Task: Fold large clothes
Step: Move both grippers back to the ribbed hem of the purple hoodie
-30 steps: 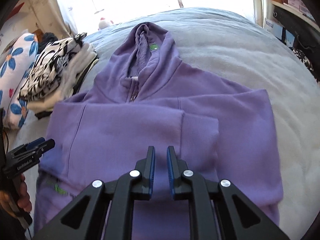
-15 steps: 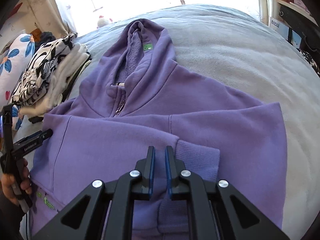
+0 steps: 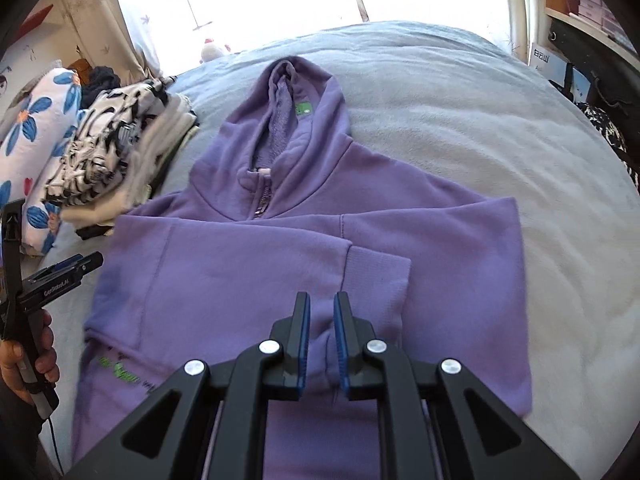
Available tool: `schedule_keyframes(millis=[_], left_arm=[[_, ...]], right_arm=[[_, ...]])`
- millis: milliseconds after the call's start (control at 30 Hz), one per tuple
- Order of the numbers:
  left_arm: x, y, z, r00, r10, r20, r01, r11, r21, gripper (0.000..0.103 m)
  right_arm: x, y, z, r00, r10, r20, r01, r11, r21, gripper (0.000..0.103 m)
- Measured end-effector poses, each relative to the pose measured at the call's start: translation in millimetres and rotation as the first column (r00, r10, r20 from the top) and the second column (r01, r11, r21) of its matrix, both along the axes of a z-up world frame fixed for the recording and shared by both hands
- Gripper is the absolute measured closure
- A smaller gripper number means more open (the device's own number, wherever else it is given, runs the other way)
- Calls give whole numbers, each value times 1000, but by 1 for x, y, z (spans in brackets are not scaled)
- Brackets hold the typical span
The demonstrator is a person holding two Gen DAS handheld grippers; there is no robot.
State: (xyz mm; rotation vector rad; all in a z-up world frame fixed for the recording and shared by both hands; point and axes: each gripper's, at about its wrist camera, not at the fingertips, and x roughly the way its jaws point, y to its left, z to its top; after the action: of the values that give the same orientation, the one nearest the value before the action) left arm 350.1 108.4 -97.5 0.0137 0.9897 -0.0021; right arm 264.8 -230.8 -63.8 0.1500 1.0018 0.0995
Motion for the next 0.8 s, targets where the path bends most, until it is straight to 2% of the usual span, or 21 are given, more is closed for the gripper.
schedule_keyframes(millis=[267,367,433,467,800], left_arm=[[-70,-14,54,999,-37,30,37,999,-18,46],[-100,-12,72,997,-47,53,48,999,-20,46],[-118,-13,82,997,-50,66,51,999,-12,46],[-128,-13,88,996,-55,73,56,998,-12,46],[-211,-5,111,995,-50,88,53,998,-34,44]], right_arm=[[-58,4,45,999,5,44,-5,1000,4,90],[-83,6,60,998,11,65,-12,1000,15,83],[-102,7,71,996,12,85,-13,1000,14,74],[-109,7,75,995,14,95,-15,1000,12,72],[-183,15,98,990,35,138,-38,999,23,69]])
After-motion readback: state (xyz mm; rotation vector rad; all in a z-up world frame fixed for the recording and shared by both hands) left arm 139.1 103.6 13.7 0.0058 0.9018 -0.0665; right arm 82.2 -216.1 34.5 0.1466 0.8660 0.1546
